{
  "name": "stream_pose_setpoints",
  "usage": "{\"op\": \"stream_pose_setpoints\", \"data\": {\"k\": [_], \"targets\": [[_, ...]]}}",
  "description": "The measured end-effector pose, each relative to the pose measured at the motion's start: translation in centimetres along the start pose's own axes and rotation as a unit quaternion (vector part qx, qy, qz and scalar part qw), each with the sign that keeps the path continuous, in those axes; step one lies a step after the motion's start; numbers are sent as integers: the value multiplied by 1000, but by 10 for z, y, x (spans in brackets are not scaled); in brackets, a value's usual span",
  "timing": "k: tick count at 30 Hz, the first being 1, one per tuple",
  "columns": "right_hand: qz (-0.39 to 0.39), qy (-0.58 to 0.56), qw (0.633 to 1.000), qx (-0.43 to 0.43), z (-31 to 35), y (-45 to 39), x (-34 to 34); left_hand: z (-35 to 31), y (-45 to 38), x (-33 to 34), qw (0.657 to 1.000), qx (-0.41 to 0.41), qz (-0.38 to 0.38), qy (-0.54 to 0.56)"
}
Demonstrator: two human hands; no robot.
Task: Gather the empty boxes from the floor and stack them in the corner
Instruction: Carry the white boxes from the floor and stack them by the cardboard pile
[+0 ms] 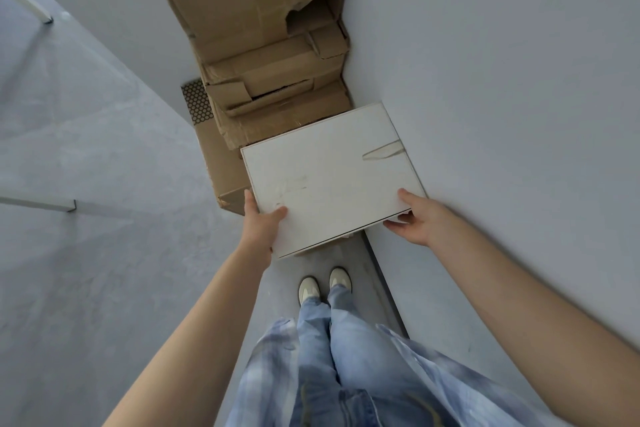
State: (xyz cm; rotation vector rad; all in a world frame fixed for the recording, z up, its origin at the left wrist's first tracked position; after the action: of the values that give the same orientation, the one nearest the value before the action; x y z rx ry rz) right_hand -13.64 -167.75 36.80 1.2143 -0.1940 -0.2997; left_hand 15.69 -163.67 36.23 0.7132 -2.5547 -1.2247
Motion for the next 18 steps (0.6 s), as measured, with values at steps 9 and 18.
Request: {"op": "stream_pose_setpoints", "data": {"k": [9,18], "targets": [[45,46,998,-4,-4,28,-3,-10,12,-10,998,16,-35,-48],[-1,184,975,-129,-6,87,-15,-59,43,-17,972,116,16,-203]]}}
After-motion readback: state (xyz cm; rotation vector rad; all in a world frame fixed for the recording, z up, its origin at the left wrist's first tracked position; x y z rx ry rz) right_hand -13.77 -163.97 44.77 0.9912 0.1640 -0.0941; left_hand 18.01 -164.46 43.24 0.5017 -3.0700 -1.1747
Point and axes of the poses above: each hand's wrist, its own y-axis away from the middle knuckle, its own x-axis out of the palm, z = x × y, the point moved 9 cm from there along -y, towards the middle knuckle, and after that the axes turned 8 degrees about y, right-handed, at the moved point
